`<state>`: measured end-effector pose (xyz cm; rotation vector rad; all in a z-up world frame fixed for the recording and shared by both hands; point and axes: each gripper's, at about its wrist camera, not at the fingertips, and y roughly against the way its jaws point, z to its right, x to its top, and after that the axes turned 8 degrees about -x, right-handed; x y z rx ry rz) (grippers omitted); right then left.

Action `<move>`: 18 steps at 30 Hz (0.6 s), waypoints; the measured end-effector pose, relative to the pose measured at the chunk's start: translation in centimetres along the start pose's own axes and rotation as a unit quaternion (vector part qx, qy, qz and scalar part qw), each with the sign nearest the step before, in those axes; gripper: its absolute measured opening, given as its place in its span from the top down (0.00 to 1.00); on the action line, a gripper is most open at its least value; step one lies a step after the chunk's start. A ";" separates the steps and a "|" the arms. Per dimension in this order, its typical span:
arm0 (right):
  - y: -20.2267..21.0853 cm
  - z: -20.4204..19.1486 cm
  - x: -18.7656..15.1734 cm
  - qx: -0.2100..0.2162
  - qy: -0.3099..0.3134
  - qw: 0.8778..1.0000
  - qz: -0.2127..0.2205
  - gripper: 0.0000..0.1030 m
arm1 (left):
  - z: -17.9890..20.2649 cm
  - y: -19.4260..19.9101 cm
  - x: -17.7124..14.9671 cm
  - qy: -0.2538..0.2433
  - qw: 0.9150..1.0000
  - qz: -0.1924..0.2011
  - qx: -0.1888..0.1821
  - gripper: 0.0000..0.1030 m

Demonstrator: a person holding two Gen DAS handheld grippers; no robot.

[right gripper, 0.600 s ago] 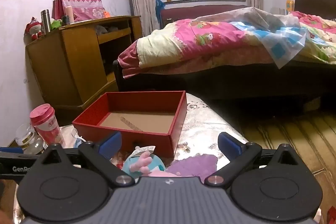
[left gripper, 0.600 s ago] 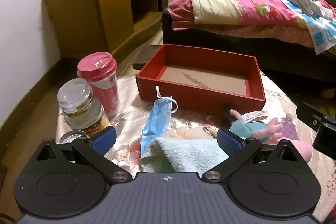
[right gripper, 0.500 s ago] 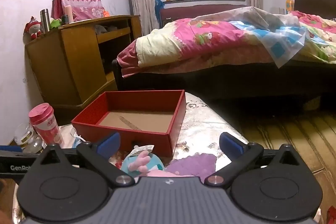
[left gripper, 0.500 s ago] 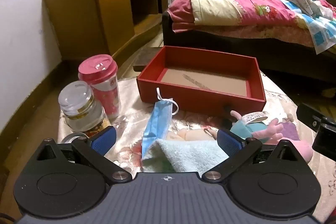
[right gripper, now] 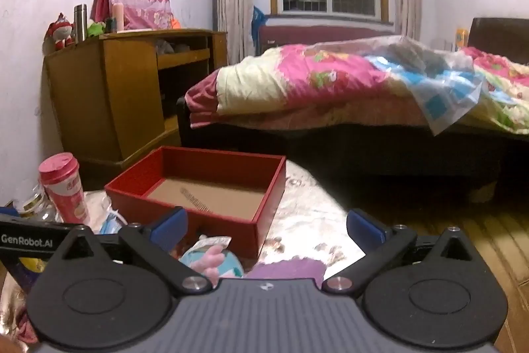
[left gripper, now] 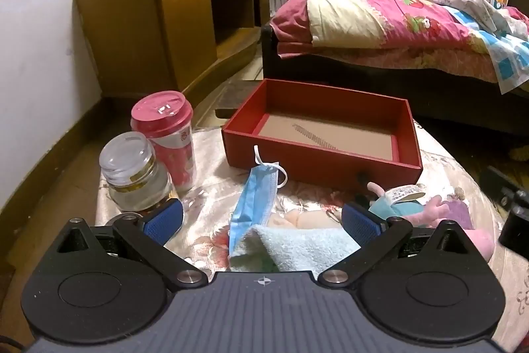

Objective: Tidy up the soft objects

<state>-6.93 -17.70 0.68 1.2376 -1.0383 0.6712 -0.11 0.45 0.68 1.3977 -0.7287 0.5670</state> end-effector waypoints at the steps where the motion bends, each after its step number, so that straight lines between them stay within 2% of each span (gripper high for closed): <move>1: 0.1 0.1 0.1 -0.002 -0.002 1.000 0.003 0.23 | 0.0 0.0 0.0 0.000 1.000 0.000 0.000 0.05; 4: 0.0 0.1 0.2 -0.005 0.000 1.000 -0.001 0.23 | 0.0 -0.1 0.0 0.000 1.000 -0.001 -0.001 0.05; 9: -0.7 0.2 -0.1 0.010 0.001 0.999 -0.032 0.23 | -0.1 0.0 0.0 0.003 1.000 0.001 -0.004 0.05; 13: 0.3 0.9 1.8 0.009 -0.031 0.999 0.000 0.23 | -0.3 0.0 0.1 0.008 1.000 0.004 -0.002 0.05; 15: 0.8 1.4 1.3 -0.012 -0.042 0.999 0.023 0.23 | -0.4 0.0 0.2 0.011 1.000 0.004 0.000 0.05; 16: 0.2 1.6 -0.1 -0.022 -0.049 0.999 0.000 0.23 | -0.5 -0.1 0.2 0.013 1.000 0.003 0.000 0.05; 17: -0.9 1.7 -1.1 -0.012 -0.052 0.997 -0.060 0.23 | -0.5 0.0 0.3 0.014 1.000 0.003 -0.002 0.05; 18: -2.2 1.9 -1.5 0.021 -0.055 0.991 -0.121 0.37 | -0.5 0.2 0.3 0.015 1.000 0.006 -0.004 0.05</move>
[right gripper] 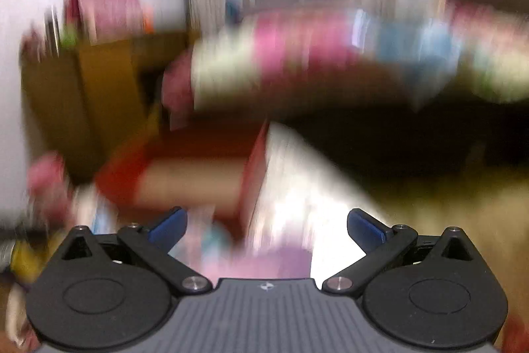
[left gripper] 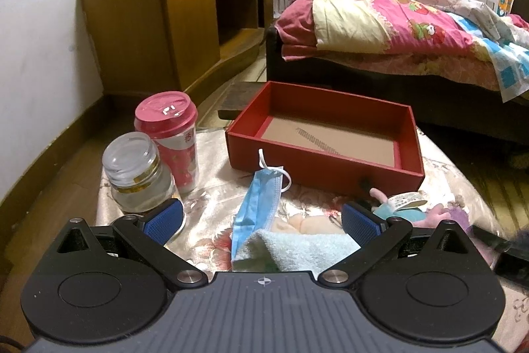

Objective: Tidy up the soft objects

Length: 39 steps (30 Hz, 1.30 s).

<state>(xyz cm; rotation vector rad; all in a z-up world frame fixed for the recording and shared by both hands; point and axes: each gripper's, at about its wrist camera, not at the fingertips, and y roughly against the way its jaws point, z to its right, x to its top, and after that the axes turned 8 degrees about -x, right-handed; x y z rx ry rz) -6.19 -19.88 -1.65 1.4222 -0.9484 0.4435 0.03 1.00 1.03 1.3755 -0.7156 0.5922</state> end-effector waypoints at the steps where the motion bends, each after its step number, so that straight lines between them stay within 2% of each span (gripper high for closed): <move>1: -0.7 0.5 0.0 0.029 -0.020 0.999 -0.026 0.51 | 0.0 0.2 0.0 0.000 1.000 0.004 -0.002 0.05; 2: -0.6 0.8 0.2 0.032 -0.032 0.999 -0.021 0.49 | 0.0 0.3 0.0 -0.003 1.000 0.006 -0.002 0.05; 4: 0.3 0.6 1.2 0.005 -0.026 0.999 0.020 0.30 | 0.0 0.4 0.0 -0.004 1.000 0.007 -0.001 0.05; 8: 2.5 -0.1 2.8 0.035 -0.035 0.994 0.093 0.23 | -0.1 0.1 -0.1 0.000 1.000 0.002 0.003 0.05; 11: 2.6 -0.8 2.4 0.047 -0.031 0.994 0.094 0.23 | -0.1 -0.1 -0.2 0.001 1.000 -0.002 0.002 0.05; 14: 1.4 -1.1 1.5 0.049 -0.033 0.997 0.058 0.23 | 0.0 -0.1 -0.1 -0.001 1.000 -0.001 0.001 0.05; 15: 1.3 0.0 0.8 0.054 -0.042 0.997 0.042 0.23 | 0.0 0.0 -0.1 -0.002 1.000 0.000 0.001 0.05; 17: 1.0 0.7 -0.8 0.064 -0.070 0.995 -0.008 0.23 | -0.1 0.0 -0.1 0.000 1.000 -0.001 -0.002 0.05; 20: 1.8 1.0 -3.2 0.080 -0.084 0.992 -0.051 0.23 | -0.4 0.1 -0.2 0.000 1.000 -0.002 -0.004 0.05; 24: 4.0 0.2 -5.3 0.112 -0.067 0.988 -0.077 0.23 | -0.7 0.5 -0.4 0.005 1.000 -0.002 -0.006 0.05; 28: 5.9 0.7 -5.3 0.142 -0.092 0.984 -0.054 0.23 | -1.0 0.7 -0.5 0.006 1.000 -0.001 -0.001 0.05; 30: 6.0 1.5 -5.6 0.174 -0.124 0.975 -0.059 0.23 | -1.3 0.6 -0.4 0.012 1.000 -0.001 -0.002 0.05; 31: 5.3 1.4 -5.6 0.191 -0.136 0.969 -0.079 0.23 | -1.3 0.6 -0.3 0.014 1.000 -0.001 -0.001 0.05; 34: 1.5 1.2 -6.9 0.251 -0.182 0.927 -0.211 0.23 | -1.3 0.7 -0.3 0.011 1.000 0.002 -0.001 0.05; 35: 0.5 1.0 -7.3 0.242 -0.192 0.913 -0.265 0.23 | -1.2 0.6 -0.3 0.009 1.000 0.002 -0.002 0.05; 36: -0.2 1.0 -7.6 0.231 -0.208 0.902 -0.301 0.23 | -1.2 0.6 -0.3 0.009 1.000 0.001 -0.002 0.05; 37: -0.5 1.2 -7.7 0.228 -0.217 0.901 -0.298 0.23 | -1.2 0.5 -0.3 0.009 1.000 0.000 -0.003 0.05; 38: -0.4 1.4 -7.4 0.218 -0.218 0.908 -0.283 0.23 | -1.2 0.5 -0.2 0.009 1.000 -0.001 -0.004 0.05; 39: 0.0 1.6 -6.7 0.204 -0.210 0.922 -0.251 0.23 | -1.2 0.4 -0.2 0.009 1.000 0.000 -0.004 0.05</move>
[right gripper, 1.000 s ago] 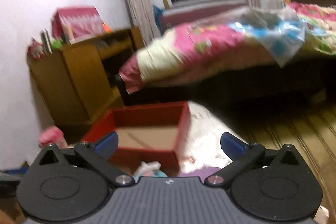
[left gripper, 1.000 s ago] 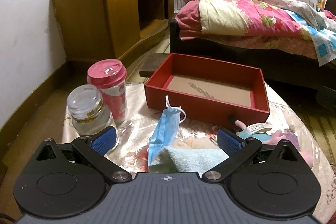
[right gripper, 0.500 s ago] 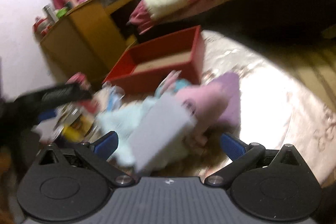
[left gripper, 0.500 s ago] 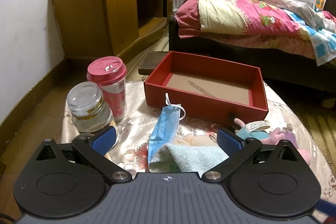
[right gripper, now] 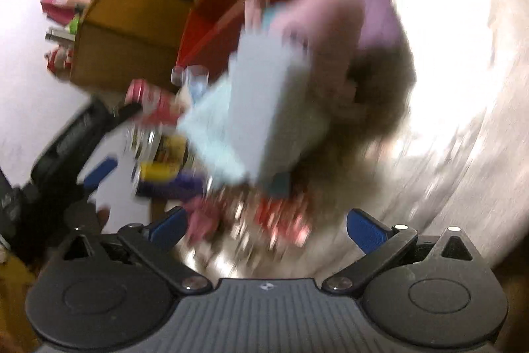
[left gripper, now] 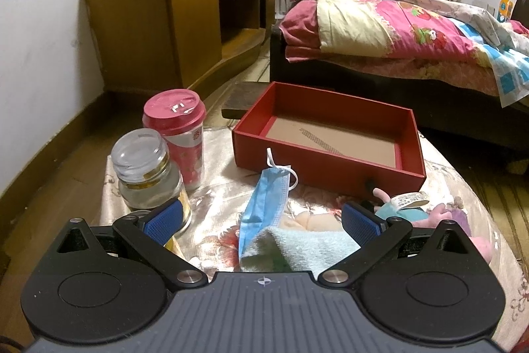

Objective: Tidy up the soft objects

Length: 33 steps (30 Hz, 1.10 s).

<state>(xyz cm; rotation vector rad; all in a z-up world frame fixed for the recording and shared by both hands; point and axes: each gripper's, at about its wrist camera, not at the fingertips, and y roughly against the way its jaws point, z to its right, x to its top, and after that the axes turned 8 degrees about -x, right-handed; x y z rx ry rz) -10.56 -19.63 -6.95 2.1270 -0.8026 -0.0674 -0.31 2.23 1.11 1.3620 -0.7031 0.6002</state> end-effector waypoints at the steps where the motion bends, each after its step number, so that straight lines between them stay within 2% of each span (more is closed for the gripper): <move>1: 0.7 -0.6 0.5 -0.014 0.020 0.999 0.027 0.23 | 0.1 -0.1 0.0 -0.001 1.000 0.000 0.001 0.05; 3: 2.4 -1.8 1.4 -0.017 0.052 0.995 0.087 0.23 | 0.2 -0.3 0.1 -0.002 1.000 -0.001 0.000 0.05; 4: 3.4 -2.6 1.9 -0.029 0.075 0.988 0.129 0.23 | 0.3 -0.3 0.1 -0.004 1.000 -0.001 0.001 0.05; 5: 4.7 -3.8 2.2 -0.051 0.111 0.976 0.183 0.24 | 0.4 -0.4 0.2 -0.006 1.000 0.000 0.004 0.05; 6: 6.3 -5.1 2.0 -0.075 0.149 0.954 0.251 0.23 | 0.5 -0.4 0.2 -0.008 1.000 0.002 0.005 0.05; 7: 7.7 -6.4 1.5 -0.098 0.187 0.921 0.327 0.23 | 0.6 -0.5 0.3 -0.009 1.000 0.003 0.006 0.05; 9: 8.5 -7.4 0.6 -0.105 0.217 0.877 0.416 0.23 | 0.7 -0.7 0.5 -0.009 1.000 0.002 0.004 0.05; 10: 8.2 -7.4 0.4 -0.096 0.224 0.867 0.434 0.23 | 0.9 -0.7 0.6 -0.012 1.000 0.000 0.004 0.06; 11: 7.6 -7.6 1.0 -0.091 0.235 0.871 0.421 0.23 | 1.0 -0.7 0.6 -0.015 1.000 0.001 0.005 0.06; 13: 6.2 -8.1 2.8 -0.105 0.238 0.899 0.352 0.23 | 1.2 -0.8 0.5 -0.022 1.000 0.003 0.007 0.05; 14: 5.3 -8.1 3.5 -0.117 0.234 0.908 0.328 0.23 | 1.2 -0.9 0.5 -0.023 1.000 0.001 0.008 0.05; 15: 4.6 -7.9 3.5 -0.129 0.236 0.907 0.325 0.23 | 1.2 -1.0 0.5 -0.022 1.000 -0.002 0.009 0.05; 17: 3.6 -7.8 3.3 -0.163 0.263 0.891 0.333 0.23 | 1.2 -1.4 0.5 -0.019 1.000 -0.008 0.010 0.05; 18: 3.2 -7.9 3.4 -0.179 0.277 0.887 0.323 0.23 | 1.2 -1.5 0.5 -0.020 1.000 -0.011 0.009 0.05; 26: 1.5 -6.8 3.0 -0.194 0.309 0.878 0.310 0.23 | 1.8 -2.0 0.0 -0.034 0.999 -0.023 0.007 0.05; 33: 0.4 -7.7 2.7 -0.201 0.346 0.861 0.314 0.23 | 1.9 -2.3 -0.3 -0.035 0.999 -0.032 0.006 0.05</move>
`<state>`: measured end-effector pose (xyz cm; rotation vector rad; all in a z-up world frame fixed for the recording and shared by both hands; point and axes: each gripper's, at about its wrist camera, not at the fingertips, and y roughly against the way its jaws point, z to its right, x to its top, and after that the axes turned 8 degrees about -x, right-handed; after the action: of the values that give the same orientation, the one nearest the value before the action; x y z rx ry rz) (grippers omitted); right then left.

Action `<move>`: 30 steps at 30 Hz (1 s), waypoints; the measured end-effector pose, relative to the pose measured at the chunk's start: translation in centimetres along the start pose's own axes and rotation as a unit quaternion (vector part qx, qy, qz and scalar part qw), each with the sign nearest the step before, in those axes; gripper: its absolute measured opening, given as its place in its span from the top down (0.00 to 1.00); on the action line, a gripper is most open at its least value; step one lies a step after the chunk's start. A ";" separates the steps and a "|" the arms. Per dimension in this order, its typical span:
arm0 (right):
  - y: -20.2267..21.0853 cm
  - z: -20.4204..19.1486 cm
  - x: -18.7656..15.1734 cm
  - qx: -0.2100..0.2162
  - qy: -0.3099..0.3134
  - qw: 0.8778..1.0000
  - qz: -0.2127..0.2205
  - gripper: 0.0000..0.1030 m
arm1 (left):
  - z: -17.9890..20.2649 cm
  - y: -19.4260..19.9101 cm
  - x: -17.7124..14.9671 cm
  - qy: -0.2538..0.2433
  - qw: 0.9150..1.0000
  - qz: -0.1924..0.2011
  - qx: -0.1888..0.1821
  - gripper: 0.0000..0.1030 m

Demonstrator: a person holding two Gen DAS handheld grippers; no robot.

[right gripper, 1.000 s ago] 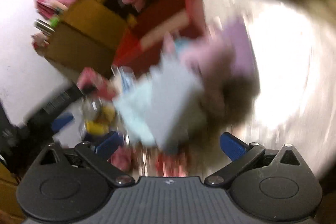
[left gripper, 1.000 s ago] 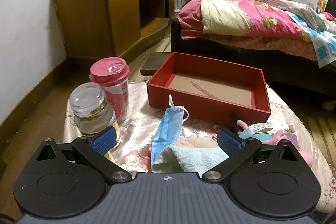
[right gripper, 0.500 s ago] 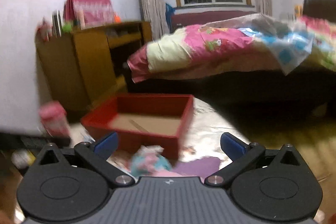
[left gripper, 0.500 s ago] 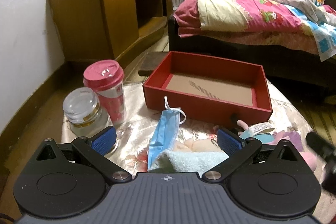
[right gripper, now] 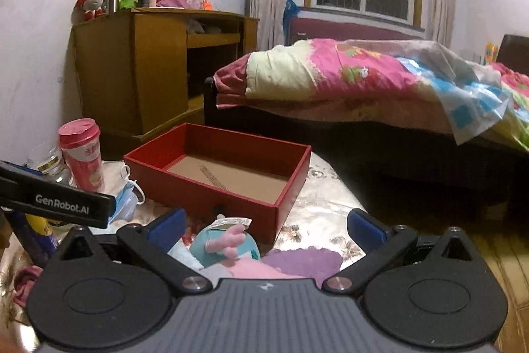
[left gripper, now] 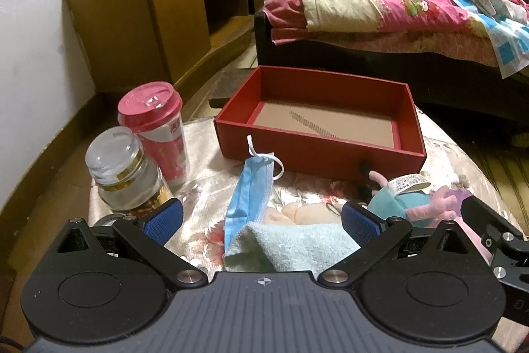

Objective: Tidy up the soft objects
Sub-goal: 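Grasp the white sponge with the right tool while the left tool approaches the light blue towel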

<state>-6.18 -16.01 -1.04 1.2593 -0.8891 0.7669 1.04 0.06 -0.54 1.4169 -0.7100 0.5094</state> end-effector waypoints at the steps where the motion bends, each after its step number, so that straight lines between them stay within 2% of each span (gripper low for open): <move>1: -0.1 0.0 -0.1 0.002 0.002 1.000 -0.006 0.23 | 0.0 0.0 0.0 0.000 1.000 -0.002 -0.001 0.05; 6: -1.3 -0.7 -0.7 0.017 0.029 0.998 -0.055 0.23 | -0.2 0.0 -0.1 0.000 1.000 -0.006 -0.008 0.05; 12: -2.3 -1.0 -1.8 0.023 0.047 0.995 -0.081 0.23 | 0.0 -0.7 -1.0 -0.012 0.999 -0.034 -0.020 0.05; 17: -3.0 -1.2 -2.0 0.025 0.053 0.993 -0.104 0.24 | 0.2 -0.8 -1.2 -0.019 0.999 -0.039 -0.020 0.05; 20: -2.5 -1.0 -2.1 0.024 0.060 0.992 -0.107 0.24 | -0.3 -1.0 -1.3 -0.013 0.998 -0.049 -0.022 0.05; 25: 0.2 0.4 -2.5 0.040 0.049 0.992 -0.110 0.24 | -0.4 -0.8 -2.5 -0.036 0.996 -0.073 -0.032 0.05; 30: 0.4 0.2 -3.7 0.103 0.029 0.981 -0.159 0.26 | -0.8 -0.5 -2.9 -0.030 0.994 -0.086 -0.060 0.05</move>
<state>-8.30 -16.18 -4.15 1.5094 -0.5506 0.6462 -0.53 1.06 -2.93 1.3697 -0.6482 0.2859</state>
